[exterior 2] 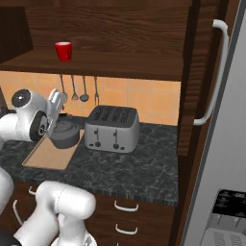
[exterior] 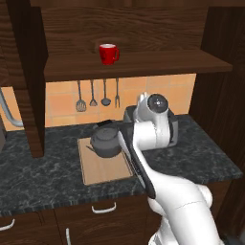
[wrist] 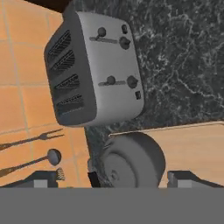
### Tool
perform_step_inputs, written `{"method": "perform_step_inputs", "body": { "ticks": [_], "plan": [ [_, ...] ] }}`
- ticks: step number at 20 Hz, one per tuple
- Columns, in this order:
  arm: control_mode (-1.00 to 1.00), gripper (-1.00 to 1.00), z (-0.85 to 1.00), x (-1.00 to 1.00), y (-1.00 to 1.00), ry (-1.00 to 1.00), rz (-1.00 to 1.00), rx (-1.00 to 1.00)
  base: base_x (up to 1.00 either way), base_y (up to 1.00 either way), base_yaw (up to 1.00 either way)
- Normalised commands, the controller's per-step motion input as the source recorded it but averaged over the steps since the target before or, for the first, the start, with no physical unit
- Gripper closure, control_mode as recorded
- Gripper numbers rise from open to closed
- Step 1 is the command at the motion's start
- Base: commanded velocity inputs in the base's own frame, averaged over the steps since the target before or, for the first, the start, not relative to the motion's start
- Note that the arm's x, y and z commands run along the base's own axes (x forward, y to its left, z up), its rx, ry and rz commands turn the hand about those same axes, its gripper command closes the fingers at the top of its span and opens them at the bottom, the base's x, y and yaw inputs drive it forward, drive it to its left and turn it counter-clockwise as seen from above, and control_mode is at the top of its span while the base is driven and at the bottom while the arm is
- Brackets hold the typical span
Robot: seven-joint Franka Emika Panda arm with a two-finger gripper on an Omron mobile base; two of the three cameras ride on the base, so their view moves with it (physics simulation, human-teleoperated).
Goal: Pick the kettle from the counter and place it on the tray. Then pick the mug from the cabinet and place it on the tray. Then close the cabinet doors.
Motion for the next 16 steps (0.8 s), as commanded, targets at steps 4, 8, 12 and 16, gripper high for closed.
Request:
{"method": "perform_step_inputs", "body": {
  "ticks": [4,8,12,16],
  "plan": [
    [-1.00,-1.00,0.32,-0.68,0.13,0.21,0.77,-0.86,0.00,0.00,0.00],
    [-1.00,-1.00,0.35,-0.71,0.06,0.05,0.76,-0.92,0.00,0.00,0.00],
    [-1.00,-1.00,0.30,-0.38,-0.14,-0.04,0.73,-0.75,0.00,0.00,0.00],
    [-1.00,-1.00,0.25,-0.01,-0.24,-0.03,0.76,-0.54,0.00,0.00,0.00]
  ]
}}
